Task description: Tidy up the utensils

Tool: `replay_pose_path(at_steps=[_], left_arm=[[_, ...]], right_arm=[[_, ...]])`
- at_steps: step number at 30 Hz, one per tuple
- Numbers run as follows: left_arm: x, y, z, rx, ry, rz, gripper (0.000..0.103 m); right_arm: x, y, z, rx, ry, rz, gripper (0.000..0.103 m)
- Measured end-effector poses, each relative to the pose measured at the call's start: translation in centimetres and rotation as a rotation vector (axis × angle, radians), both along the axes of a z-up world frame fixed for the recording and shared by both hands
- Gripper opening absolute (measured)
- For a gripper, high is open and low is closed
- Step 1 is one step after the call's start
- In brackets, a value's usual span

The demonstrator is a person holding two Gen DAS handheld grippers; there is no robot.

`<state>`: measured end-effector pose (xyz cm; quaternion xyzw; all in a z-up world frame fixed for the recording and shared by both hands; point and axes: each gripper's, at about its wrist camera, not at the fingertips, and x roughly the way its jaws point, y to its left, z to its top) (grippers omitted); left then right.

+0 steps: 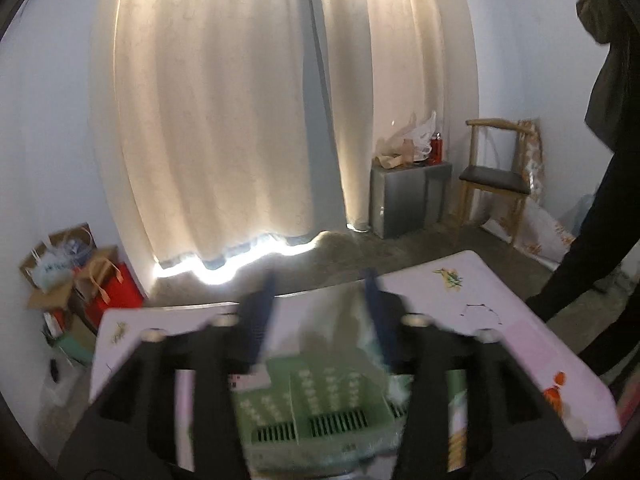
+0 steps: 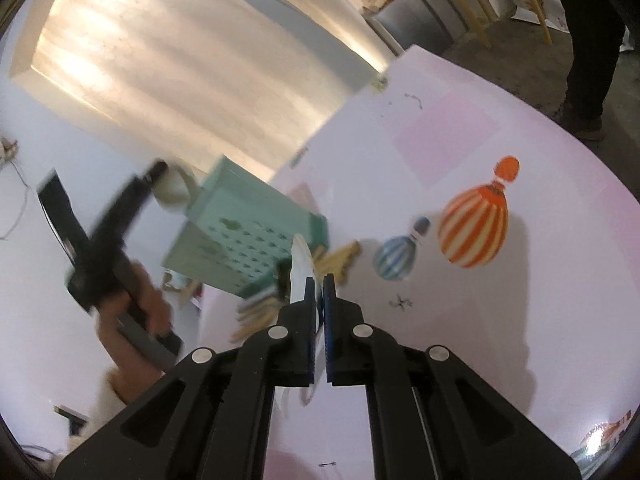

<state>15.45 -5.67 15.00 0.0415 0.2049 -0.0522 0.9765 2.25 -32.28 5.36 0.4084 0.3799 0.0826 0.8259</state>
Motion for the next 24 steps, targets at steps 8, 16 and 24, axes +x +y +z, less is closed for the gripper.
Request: replay_pose_path(at_steps=[8, 16, 24], left_arm=[[-7.9, 6.8, 1.6, -0.106, -0.024, -0.004, 0.058], [-13.0, 14.4, 0.8, -0.191, 0.050, 0.082, 0.058], [-14.8, 15.8, -0.1, -0.172, 0.065, 0.108, 0.058]], right_arm=[[0.1, -2.0, 5.8, 0.097, -0.135, -0.041, 0.004], [3.0, -4.6, 15.5, 0.034, -0.352, -0.103, 0.004], [8.6, -1.4, 17.6, -0.252, -0.366, -0.120, 0.004]])
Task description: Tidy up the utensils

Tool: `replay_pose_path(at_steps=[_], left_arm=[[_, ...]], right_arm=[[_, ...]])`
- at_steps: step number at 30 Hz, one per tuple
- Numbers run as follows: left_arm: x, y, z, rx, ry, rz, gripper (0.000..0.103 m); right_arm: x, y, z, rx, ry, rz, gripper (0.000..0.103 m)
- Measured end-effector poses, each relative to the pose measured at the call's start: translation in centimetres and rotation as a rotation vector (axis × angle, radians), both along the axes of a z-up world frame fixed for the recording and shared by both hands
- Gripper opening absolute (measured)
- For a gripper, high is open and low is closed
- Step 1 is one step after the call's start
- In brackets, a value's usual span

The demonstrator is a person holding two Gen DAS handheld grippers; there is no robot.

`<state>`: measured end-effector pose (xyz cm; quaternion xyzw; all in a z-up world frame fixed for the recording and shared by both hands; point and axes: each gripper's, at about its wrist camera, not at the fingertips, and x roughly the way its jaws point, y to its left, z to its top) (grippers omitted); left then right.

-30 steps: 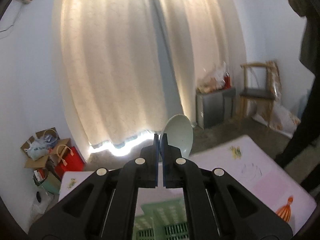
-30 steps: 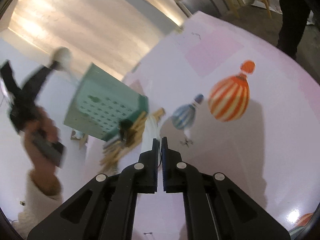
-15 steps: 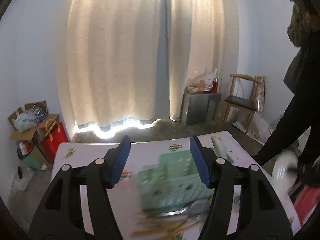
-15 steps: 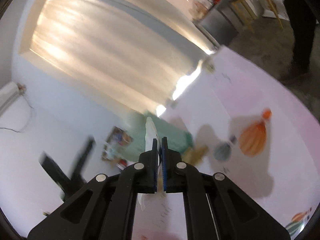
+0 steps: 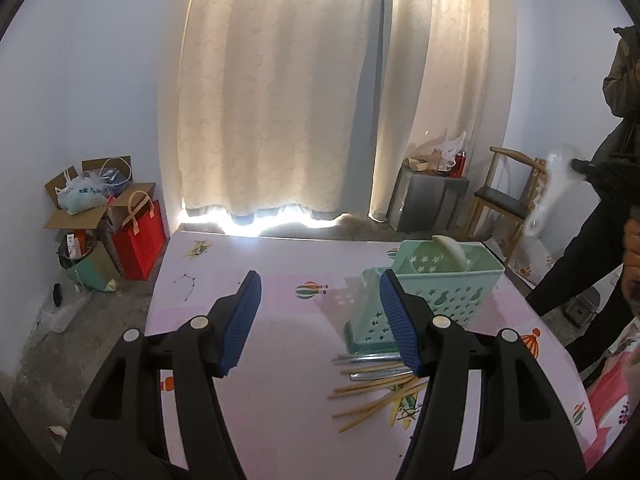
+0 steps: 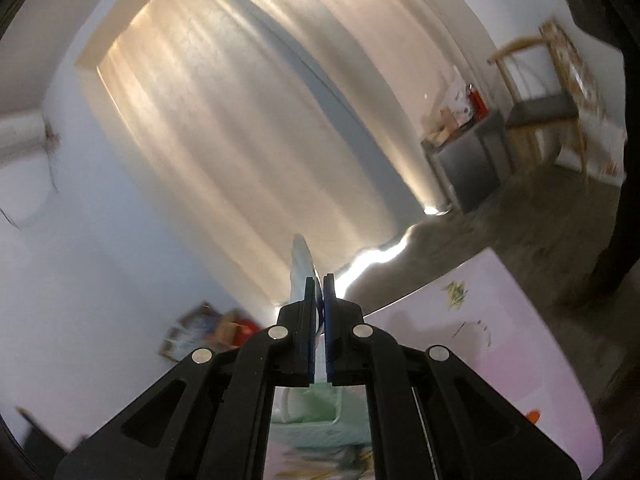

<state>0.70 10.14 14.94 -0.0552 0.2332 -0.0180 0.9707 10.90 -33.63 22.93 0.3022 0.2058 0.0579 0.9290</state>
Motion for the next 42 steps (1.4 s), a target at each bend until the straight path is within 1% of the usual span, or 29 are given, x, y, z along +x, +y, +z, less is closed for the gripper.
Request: replay_pose_path(at_steps=[2, 3, 4, 5, 6, 8, 9, 10, 12, 13, 14, 16, 18, 21, 22, 23, 25, 26, 27, 28, 31, 33, 34, 35, 39, 42], left_arm=[[-0.5, 0.2, -0.1, 0.004, 0.004, 0.002, 0.058], [-0.6, 0.2, -0.2, 0.007, 0.005, 0.004, 0.058], [-0.8, 0.2, -0.2, 0.013, 0.005, 0.006, 0.058], [-0.8, 0.3, -0.2, 0.018, 0.006, 0.005, 0.058], [-0.9, 0.3, -0.3, 0.026, 0.006, 0.007, 0.058], [-1.0, 0.3, -0.3, 0.029, 0.006, 0.008, 0.058], [-1.0, 0.3, -0.4, 0.028, 0.011, 0.007, 0.058], [-0.9, 0.3, -0.5, 0.024, 0.015, 0.006, 0.058], [-0.7, 0.3, -0.8, 0.011, 0.032, 0.003, 0.058], [-0.6, 0.3, -1.0, 0.004, 0.039, 0.004, 0.058], [-0.5, 0.3, -1.2, -0.006, 0.048, 0.003, 0.058], [-0.3, 0.2, -1.7, -0.024, 0.071, -0.005, 0.058], [-0.1, 0.0, -2.2, -0.024, 0.090, -0.020, 0.058], [0.2, -0.6, -3.7, 0.001, 0.129, -0.037, 0.058], [0.4, -0.8, -4.4, 0.008, 0.147, -0.040, 0.058], [0.5, -0.9, -4.9, 0.009, 0.161, -0.042, 0.058], [0.7, -1.1, -6.0, 0.002, 0.196, -0.045, 0.058], [0.8, -1.1, -6.4, -0.005, 0.209, -0.048, 0.058], [0.8, -1.2, -6.7, -0.011, 0.219, -0.052, 0.058], [0.9, -1.3, -7.0, -0.016, 0.228, -0.056, 0.058], [1.1, -1.5, -7.9, -0.026, 0.249, -0.066, 0.058], [1.3, -1.7, -8.4, -0.029, 0.264, -0.069, 0.058], [1.4, -1.7, -8.7, -0.031, 0.271, -0.067, 0.058], [1.4, -1.6, -8.9, -0.035, 0.277, -0.066, 0.058], [1.4, -1.3, -9.5, -0.064, 0.294, -0.055, 0.058], [1.5, -1.1, -9.8, -0.069, 0.296, -0.055, 0.058]], right_arm=[[1.5, 2.1, -0.7, -0.093, 0.013, -0.012, 0.004], [2.2, 3.5, -1.3, -0.159, 0.025, -0.016, 0.004], [2.4, 4.3, -1.5, -0.196, 0.026, -0.018, 0.004], [2.6, 6.4, -2.2, -0.293, 0.029, -0.016, 0.004], [2.5, 7.5, -2.4, -0.353, 0.026, -0.019, 0.004], [1.8, 10.4, -3.5, -0.511, -0.001, -0.044, 0.004], [1.2, 11.4, -4.0, -0.529, -0.015, -0.033, 0.005], [1.0, 12.0, -4.4, -0.509, -0.013, -0.007, 0.005], [0.9, 12.4, -5.8, -0.437, 0.021, 0.034, 0.010], [0.7, 12.4, -6.6, -0.408, 0.035, 0.051, 0.018], [0.5, 12.5, -6.9, -0.394, 0.044, 0.061, 0.033], [0.4, 12.2, -7.8, -0.358, 0.082, 0.076, 0.051], [-0.1, 12.0, -8.2, -0.307, 0.098, 0.082, 0.051], [-1.4, 9.6, -9.7, -0.224, 0.135, 0.028, 0.052], [-2.3, 8.4, -10.6, -0.172, 0.156, -0.009, 0.052], [-3.2, 7.6, -11.6, -0.129, 0.178, -0.021, 0.052], [-3.9, 6.6, -13.9, -0.027, 0.239, 0.013, 0.052], [-4.3, 6.5, -15.9, 0.025, 0.300, 0.053, 0.052], [-4.5, 6.6, -16.9, 0.041, 0.335, 0.076, 0.052], [-4.8, 7.0, -18.7, 0.063, 0.388, 0.108, 0.052], [-5.3, 7.6, -21.6, 0.143, 0.457, 0.149, 0.052], [-5.1, 8.2, -23.4, 0.223, 0.479, 0.184, 0.047], [-4.9, 8.5, -24.1, 0.260, 0.492, 0.201, 0.042], [-5.1, 8.6, -24.5, 0.279, 0.492, 0.204, 0.038], [-4.8, 9.4, -24.5, 0.304, 0.478, 0.215, 0.038], [-3.9, 9.7, -24.6, 0.335, 0.486, 0.213, 0.036]])
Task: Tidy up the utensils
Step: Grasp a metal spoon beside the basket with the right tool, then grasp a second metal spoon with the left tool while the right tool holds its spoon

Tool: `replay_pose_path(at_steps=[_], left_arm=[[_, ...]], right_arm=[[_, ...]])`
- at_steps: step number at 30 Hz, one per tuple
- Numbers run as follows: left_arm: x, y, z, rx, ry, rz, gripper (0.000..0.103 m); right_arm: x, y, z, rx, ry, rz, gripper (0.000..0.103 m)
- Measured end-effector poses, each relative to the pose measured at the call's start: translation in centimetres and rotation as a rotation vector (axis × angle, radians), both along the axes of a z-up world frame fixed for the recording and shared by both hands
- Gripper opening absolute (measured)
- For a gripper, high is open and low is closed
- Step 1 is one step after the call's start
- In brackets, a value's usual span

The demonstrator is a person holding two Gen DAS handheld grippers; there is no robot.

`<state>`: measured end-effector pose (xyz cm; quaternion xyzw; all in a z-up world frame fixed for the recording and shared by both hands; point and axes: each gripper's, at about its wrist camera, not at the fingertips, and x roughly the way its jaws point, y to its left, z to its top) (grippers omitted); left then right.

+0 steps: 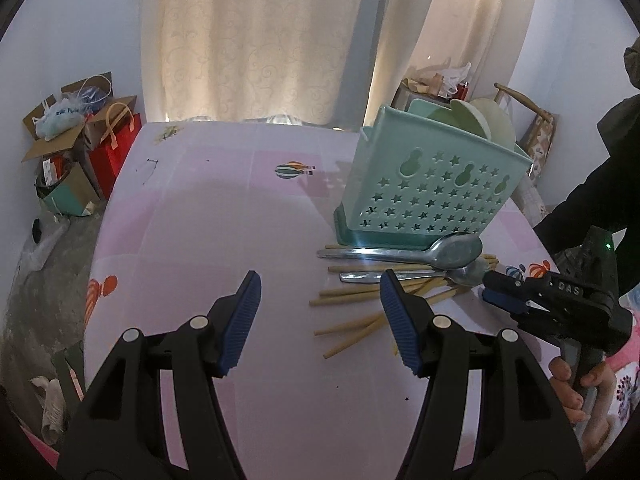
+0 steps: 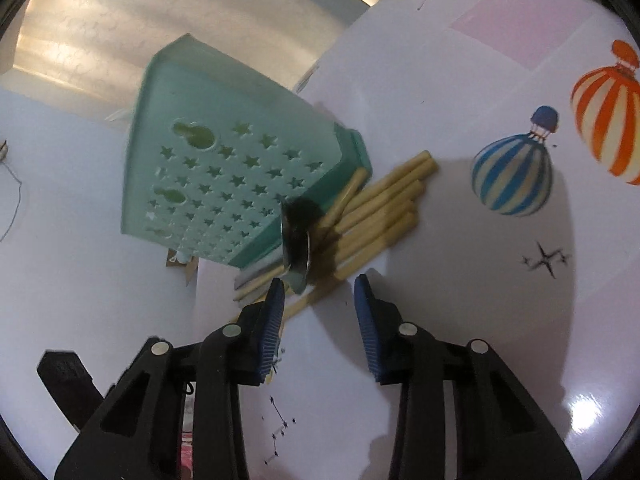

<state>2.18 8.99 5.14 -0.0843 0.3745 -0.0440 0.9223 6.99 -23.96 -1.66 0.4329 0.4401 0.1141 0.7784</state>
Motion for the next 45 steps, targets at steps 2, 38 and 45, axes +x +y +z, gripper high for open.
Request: replay_pose_path(at_steps=[2, 38, 45], left_arm=[[0.1, -0.1, -0.1, 0.005, 0.000, 0.001, 0.058], [6.7, -16.5, -3.0, 0.227, 0.022, -0.339, 0.010], [3.7, -8.8, 2.0, 0.051, 0.016, -0.132, 0.005]], right_arm=[[0.4, -0.1, -0.1, 0.018, 0.005, -0.016, 0.034], [-7.0, -11.6, -0.4, 0.036, 0.114, -0.056, 0.003], [-4.8, -9.7, -0.7, -0.004, 0.103, -0.007, 0.003]])
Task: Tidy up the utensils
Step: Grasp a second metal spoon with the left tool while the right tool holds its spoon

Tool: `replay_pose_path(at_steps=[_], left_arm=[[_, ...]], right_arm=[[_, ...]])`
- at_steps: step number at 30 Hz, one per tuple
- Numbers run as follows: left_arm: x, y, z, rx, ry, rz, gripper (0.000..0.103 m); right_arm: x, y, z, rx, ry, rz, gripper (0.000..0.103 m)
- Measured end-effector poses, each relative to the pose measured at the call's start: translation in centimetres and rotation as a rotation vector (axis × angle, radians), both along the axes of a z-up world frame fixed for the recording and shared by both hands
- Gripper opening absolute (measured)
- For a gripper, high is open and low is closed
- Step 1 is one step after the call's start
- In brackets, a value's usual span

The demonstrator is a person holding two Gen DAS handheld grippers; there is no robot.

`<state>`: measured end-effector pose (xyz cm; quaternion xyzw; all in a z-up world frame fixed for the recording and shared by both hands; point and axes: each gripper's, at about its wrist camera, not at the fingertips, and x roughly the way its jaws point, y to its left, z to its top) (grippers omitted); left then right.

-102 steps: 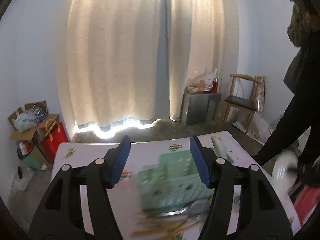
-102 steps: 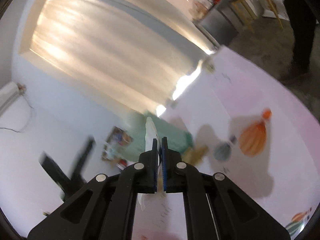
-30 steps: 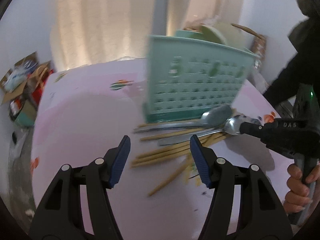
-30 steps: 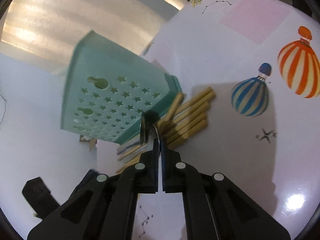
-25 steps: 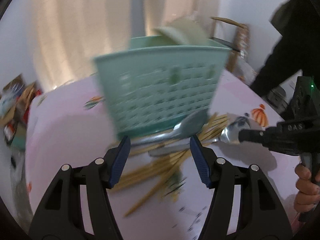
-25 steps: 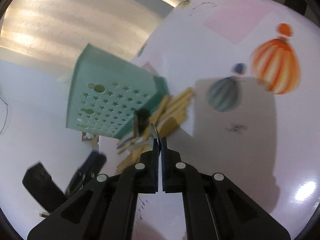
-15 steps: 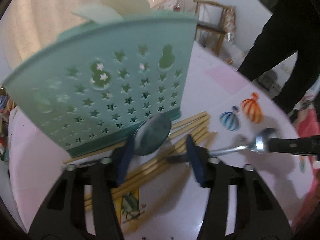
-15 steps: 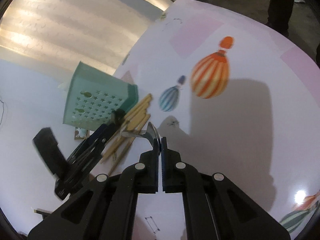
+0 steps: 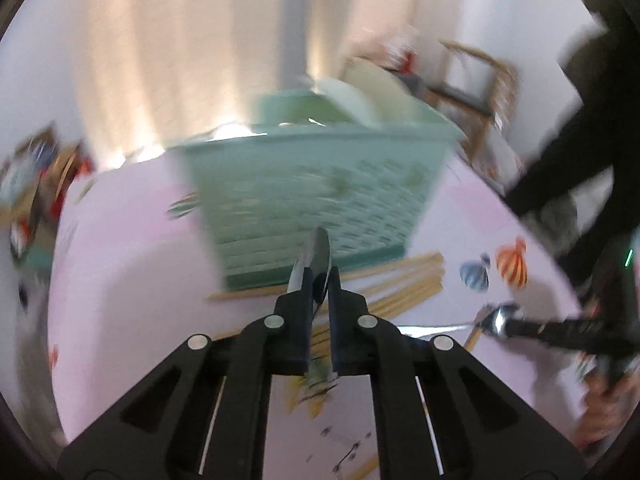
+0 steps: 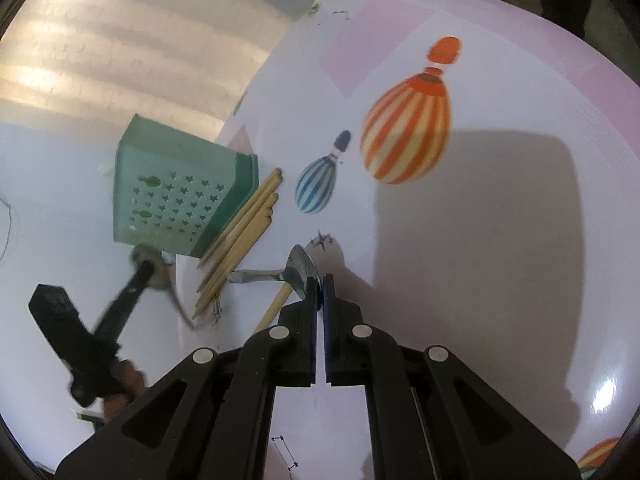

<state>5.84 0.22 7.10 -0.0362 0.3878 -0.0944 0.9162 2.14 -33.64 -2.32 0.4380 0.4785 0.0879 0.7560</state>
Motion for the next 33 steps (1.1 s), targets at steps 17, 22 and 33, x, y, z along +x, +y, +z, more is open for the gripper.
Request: replay_pose_path(at_steps=[17, 22, 33], left_arm=[[4.8, 14.1, -8.2, -0.674, 0.522, 0.438, 0.022], [4.3, 13.0, -7.1, -0.734, 0.489, 0.199, 0.054], [2.9, 13.4, -5.1, -0.560, 0.366, 0.045, 0.053]], right_arm=[[3.6, 2.6, 1.4, -0.103, -0.042, 0.103, 0.004], [4.3, 2.9, 1.7, -0.094, -0.052, 0.105, 0.004], [4.5, 3.0, 1.6, -0.091, -0.044, 0.087, 0.004]])
